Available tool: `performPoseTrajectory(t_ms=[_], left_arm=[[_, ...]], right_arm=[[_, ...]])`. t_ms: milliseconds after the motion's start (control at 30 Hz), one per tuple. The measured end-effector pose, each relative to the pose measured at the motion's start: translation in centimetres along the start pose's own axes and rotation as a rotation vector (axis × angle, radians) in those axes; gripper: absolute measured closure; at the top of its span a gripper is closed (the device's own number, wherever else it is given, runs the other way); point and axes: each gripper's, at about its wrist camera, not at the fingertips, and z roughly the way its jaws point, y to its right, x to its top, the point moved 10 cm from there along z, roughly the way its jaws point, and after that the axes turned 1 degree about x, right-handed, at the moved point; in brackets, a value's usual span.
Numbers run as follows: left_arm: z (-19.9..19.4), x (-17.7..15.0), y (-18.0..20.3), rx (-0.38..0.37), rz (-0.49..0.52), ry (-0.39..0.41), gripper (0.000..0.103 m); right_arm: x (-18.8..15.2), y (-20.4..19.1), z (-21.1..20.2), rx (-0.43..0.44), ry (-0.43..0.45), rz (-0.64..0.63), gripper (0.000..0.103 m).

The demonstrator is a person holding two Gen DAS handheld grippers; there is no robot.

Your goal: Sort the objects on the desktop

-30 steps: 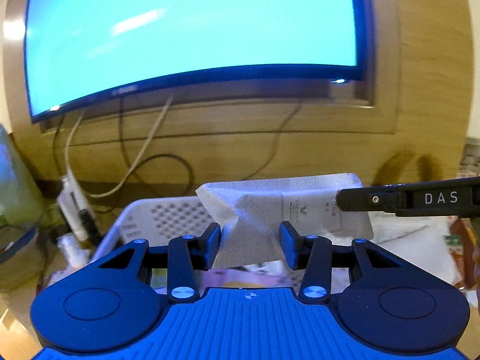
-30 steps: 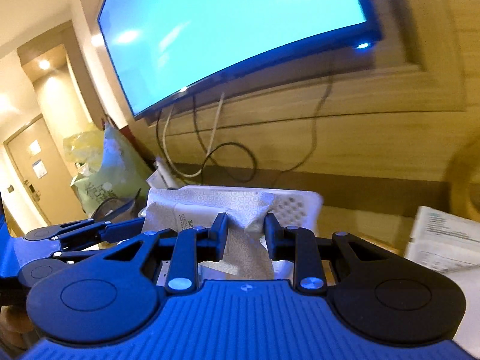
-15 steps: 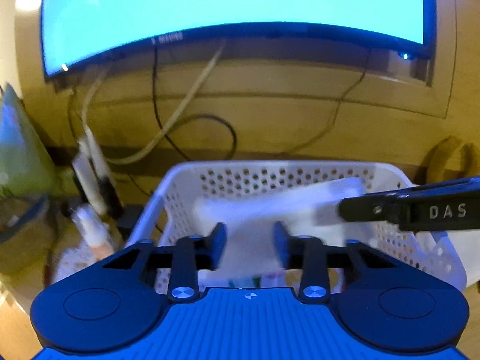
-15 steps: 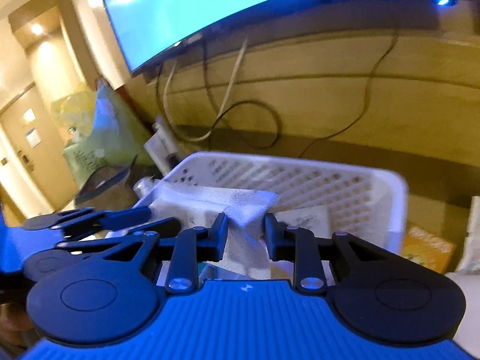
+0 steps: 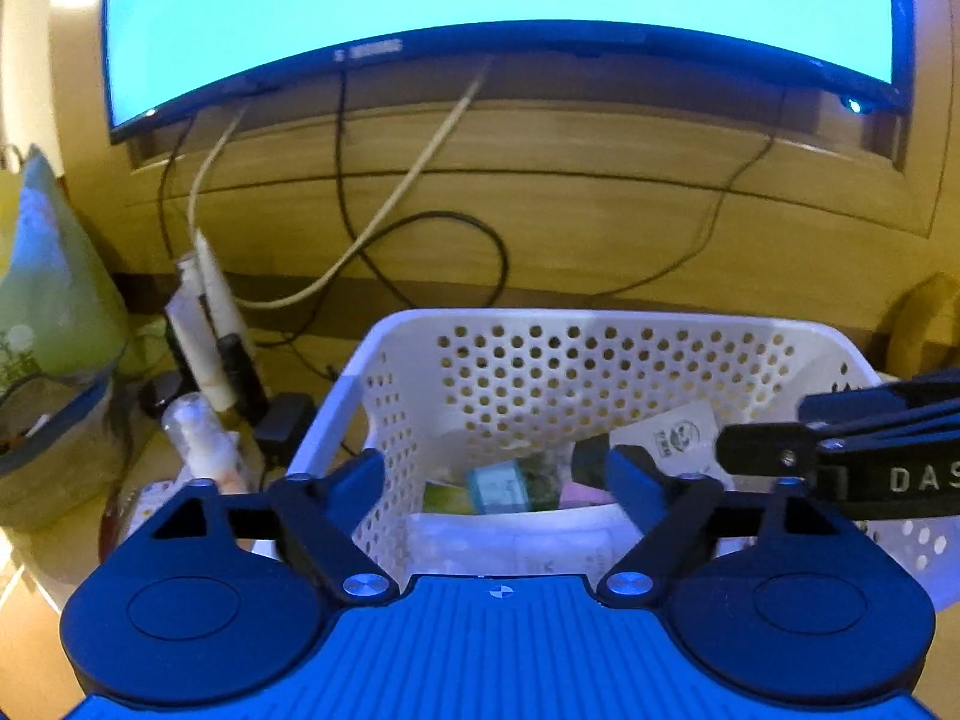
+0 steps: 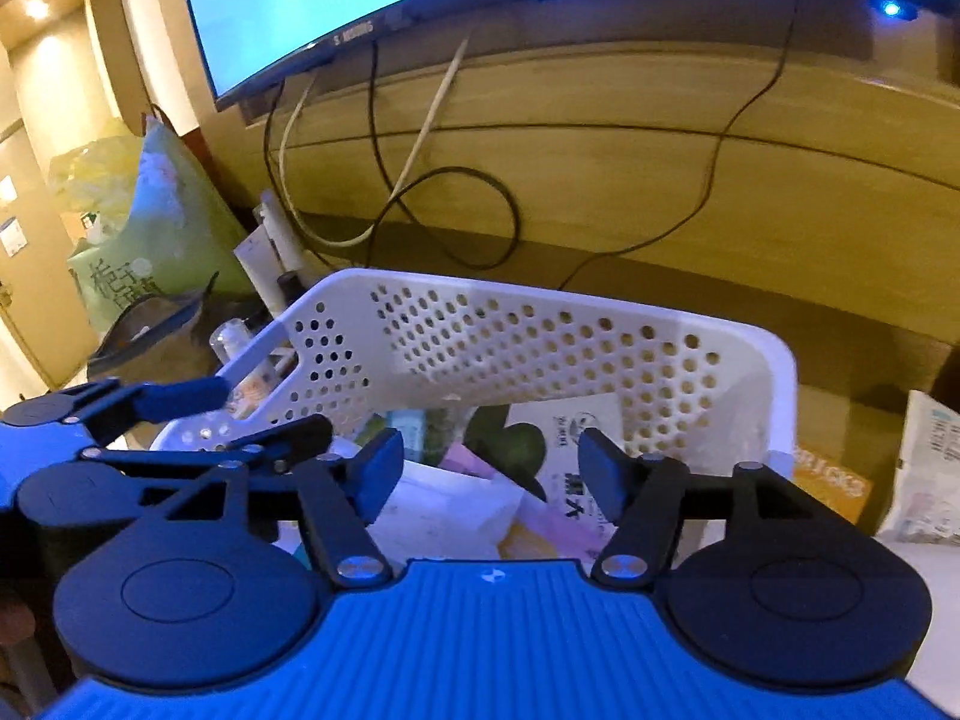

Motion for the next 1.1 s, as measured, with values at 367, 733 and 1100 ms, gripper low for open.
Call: performPoseTrajectory(t_ms=[367, 733, 1100], left_arm=[[-2.8, -1.0, 1.1, 0.022, -0.023, -0.028, 0.000], [-4.7, -2.2, 2.2, 0.060, -0.027, -0.143, 0.000], [-6.0, -2.3, 3.5, 0.102, -0.022, -0.159, 0.000]], right_arm=[[-1.1, -0.3, -4.0, -0.045, 0.040, -0.119, 0.022], [-1.8, 0.3, -5.4, -0.046, -0.069, -0.093, 0.022], [-1.7, 0.6, -7.7, -0.043, -0.060, -0.116, 0.017]])
